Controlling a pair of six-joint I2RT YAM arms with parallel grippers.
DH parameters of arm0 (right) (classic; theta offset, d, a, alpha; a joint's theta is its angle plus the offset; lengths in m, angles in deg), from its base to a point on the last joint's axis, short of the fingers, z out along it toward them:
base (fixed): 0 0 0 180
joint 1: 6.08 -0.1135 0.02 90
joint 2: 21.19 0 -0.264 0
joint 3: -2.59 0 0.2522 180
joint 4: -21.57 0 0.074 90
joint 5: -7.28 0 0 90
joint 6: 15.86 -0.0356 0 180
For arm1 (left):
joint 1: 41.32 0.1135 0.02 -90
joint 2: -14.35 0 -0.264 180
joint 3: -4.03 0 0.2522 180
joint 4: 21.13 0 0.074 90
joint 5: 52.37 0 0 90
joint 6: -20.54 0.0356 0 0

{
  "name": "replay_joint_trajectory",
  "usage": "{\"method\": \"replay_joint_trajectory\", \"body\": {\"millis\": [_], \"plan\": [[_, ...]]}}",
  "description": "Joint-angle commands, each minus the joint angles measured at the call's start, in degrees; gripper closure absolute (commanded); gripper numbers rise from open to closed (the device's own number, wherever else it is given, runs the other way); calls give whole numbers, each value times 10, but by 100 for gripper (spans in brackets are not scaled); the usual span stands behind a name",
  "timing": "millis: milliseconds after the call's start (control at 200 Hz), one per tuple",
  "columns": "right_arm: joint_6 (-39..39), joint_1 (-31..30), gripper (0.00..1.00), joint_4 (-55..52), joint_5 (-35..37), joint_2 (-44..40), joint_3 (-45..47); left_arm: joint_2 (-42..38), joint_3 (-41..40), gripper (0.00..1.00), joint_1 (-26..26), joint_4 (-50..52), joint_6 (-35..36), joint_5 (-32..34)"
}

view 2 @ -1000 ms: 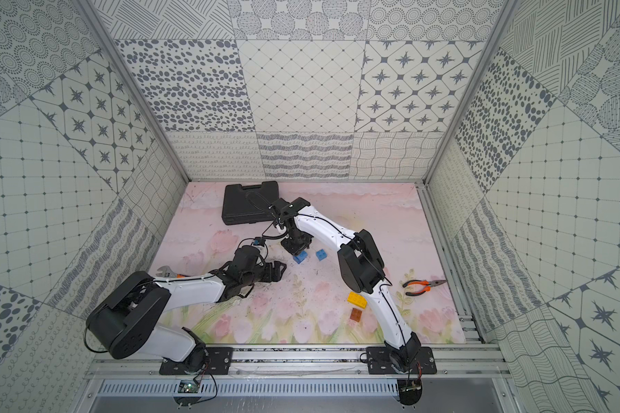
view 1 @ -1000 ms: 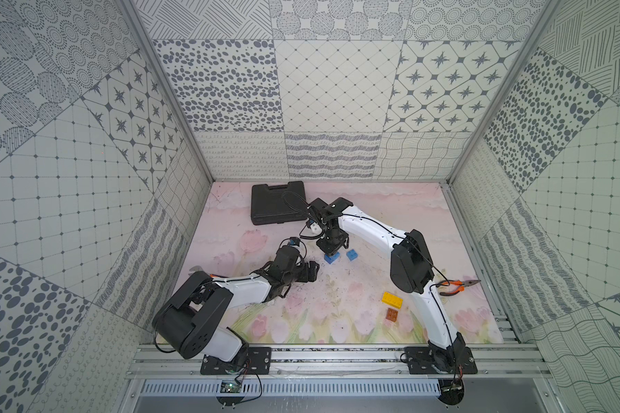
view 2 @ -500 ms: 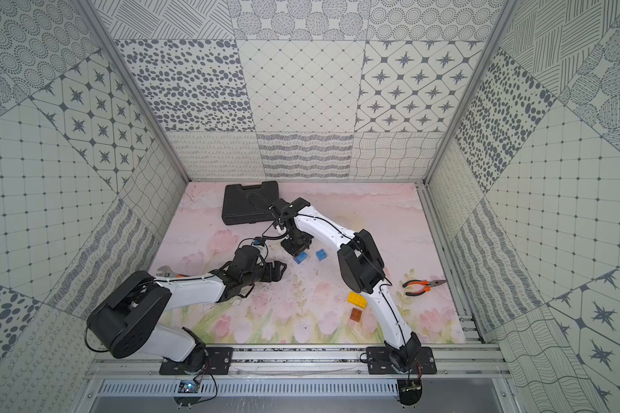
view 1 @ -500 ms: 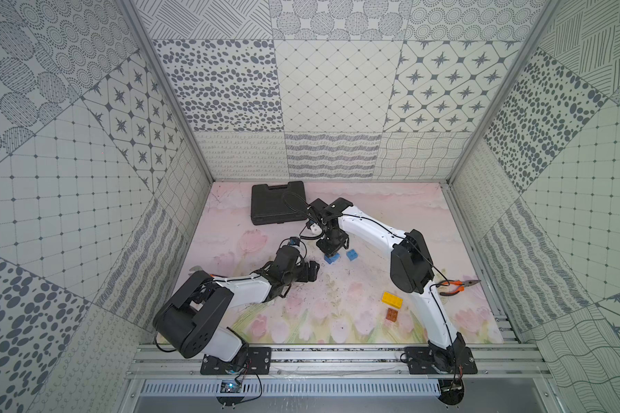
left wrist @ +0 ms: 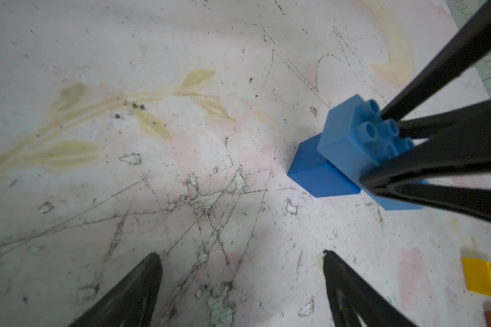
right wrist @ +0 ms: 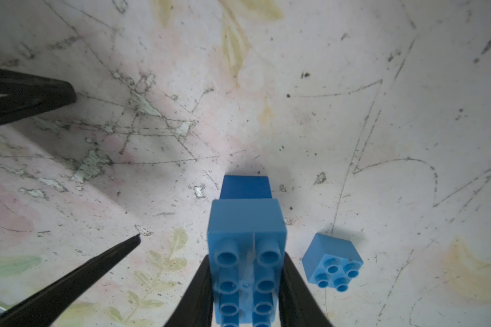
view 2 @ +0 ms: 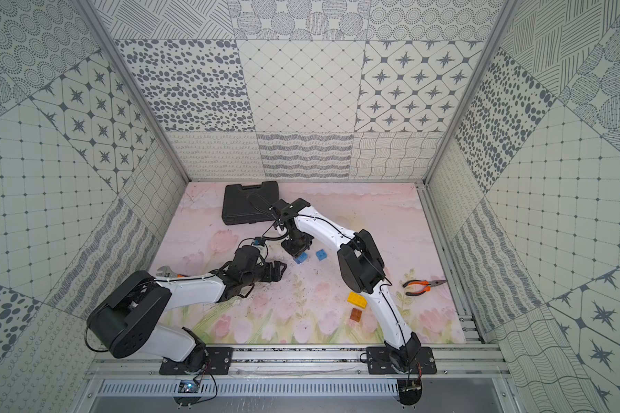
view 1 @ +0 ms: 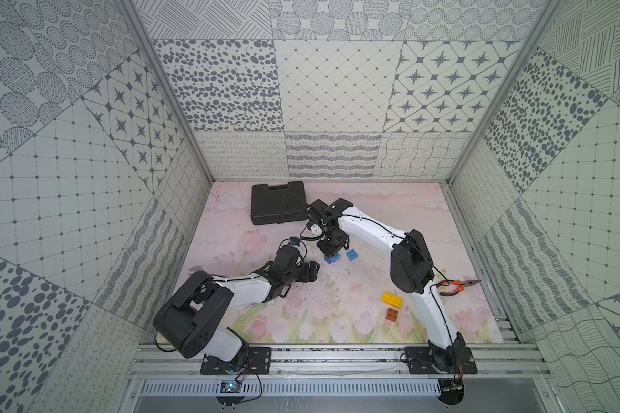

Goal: Assemble the letter f with lego
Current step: Assemble the lego brick at the center of the board.

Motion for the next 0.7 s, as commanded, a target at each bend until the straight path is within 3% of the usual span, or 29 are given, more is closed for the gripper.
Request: {"method": "replay_joint_trajectory", "body": {"millis": [0, 695], "plan": [[-4, -1, 73, -12, -4, 36, 7, 6, 6, 10, -1, 13, 7, 0], [-18, -5, 78, -40, -12, 77, 1, 11, 9, 10, -1, 11, 10, -4]]}}
